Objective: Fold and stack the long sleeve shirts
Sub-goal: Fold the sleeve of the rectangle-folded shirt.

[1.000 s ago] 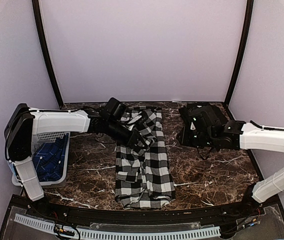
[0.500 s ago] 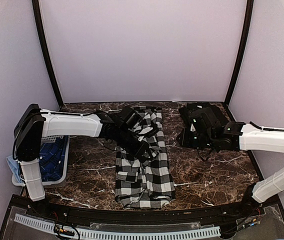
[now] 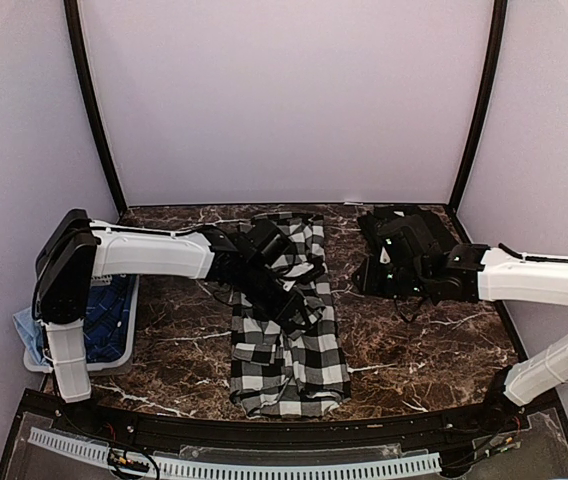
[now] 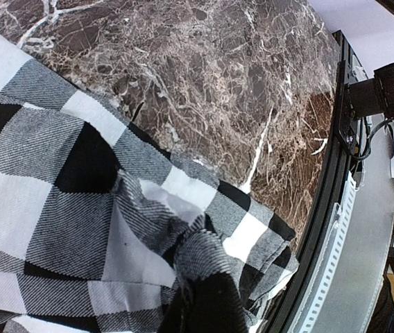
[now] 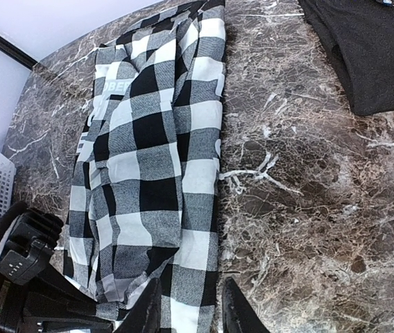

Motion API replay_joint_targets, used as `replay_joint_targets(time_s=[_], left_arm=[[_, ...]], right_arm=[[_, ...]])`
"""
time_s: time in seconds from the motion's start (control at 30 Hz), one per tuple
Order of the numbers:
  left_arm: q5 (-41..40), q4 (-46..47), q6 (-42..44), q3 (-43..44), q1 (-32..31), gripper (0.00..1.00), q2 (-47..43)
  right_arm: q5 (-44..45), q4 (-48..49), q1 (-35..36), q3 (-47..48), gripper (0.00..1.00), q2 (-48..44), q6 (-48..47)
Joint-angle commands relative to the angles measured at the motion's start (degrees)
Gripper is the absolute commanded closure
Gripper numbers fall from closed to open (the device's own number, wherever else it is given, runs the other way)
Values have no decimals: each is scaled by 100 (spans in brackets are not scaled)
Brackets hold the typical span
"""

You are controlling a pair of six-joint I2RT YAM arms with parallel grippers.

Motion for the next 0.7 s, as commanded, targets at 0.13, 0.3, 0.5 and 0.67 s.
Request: replay_joint_targets(time_s=[0.13, 0.3, 0.5, 0.67], left_arm=[[187, 4, -78, 176, -104, 93, 66], [195, 64, -125, 177, -142, 93, 108], [280, 169, -225, 193, -167, 92, 220], [340, 263, -261, 226, -181, 85, 288]], right_arm=[[-44, 248, -35, -75, 73, 45, 42], [-78, 289, -34, -117, 73, 89, 55], [-121, 339, -34, -128, 73, 154, 55], [-154, 341, -34, -119, 73, 197, 56]])
